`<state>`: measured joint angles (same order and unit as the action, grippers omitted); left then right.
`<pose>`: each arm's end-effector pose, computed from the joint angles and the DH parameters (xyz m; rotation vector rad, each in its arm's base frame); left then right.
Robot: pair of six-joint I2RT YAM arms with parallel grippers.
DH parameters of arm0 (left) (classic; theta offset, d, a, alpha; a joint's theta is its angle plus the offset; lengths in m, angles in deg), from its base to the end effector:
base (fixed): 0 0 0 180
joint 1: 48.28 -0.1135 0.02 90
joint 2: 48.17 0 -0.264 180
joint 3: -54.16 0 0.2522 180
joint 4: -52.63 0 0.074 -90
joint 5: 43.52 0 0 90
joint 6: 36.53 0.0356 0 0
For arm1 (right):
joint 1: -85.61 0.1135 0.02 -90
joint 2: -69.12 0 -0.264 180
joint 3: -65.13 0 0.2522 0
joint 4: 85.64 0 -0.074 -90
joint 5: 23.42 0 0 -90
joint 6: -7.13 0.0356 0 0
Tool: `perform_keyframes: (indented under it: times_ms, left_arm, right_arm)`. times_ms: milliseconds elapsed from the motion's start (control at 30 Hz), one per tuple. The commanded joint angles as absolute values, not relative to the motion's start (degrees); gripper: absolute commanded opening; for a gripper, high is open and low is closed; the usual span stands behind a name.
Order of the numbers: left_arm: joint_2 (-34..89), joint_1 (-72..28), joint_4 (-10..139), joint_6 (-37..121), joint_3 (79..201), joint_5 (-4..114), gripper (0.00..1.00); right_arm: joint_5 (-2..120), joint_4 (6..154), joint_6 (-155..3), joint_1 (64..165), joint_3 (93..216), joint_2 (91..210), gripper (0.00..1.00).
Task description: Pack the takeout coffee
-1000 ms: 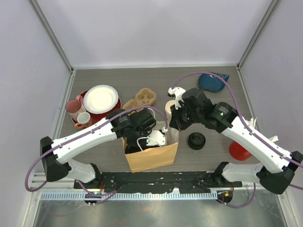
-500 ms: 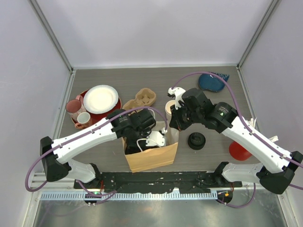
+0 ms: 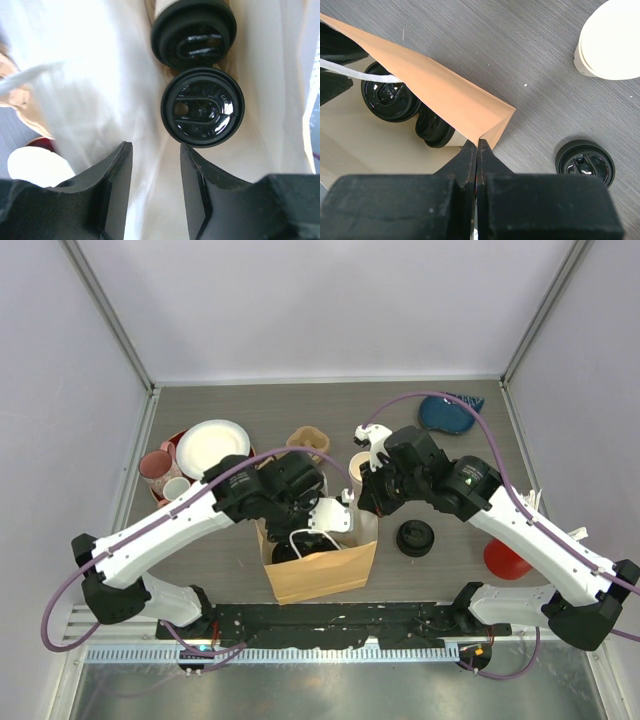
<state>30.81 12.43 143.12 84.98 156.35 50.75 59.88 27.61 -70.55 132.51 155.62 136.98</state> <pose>0.1169 -0.2138 0.3710 2.0082 1.9031 -0.2399 0.1553 0.1721 0.3789 -0.7785 2.2987 0.6308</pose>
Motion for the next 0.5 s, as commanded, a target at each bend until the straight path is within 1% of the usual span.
perform_keyframes:
  times_ms: [0, 200, 467]
  left_arm:
    - [29.52, 12.19, 146.80, 83.35, 163.98, 51.31, 0.47]
    - [28.82, 12.19, 148.04, 81.77, 171.63, 52.45, 0.50]
    - [27.33, 12.19, 145.93, 79.57, 178.93, 49.91, 0.52]
  right_arm:
    - [59.90, 27.34, -71.44, 132.64, 156.67, 136.97, 0.01]
    - [59.63, 27.60, -71.79, 132.64, 156.76, 137.50, 0.01]
    - [59.37, 27.78, -71.70, 132.55, 157.02, 137.68, 0.01]
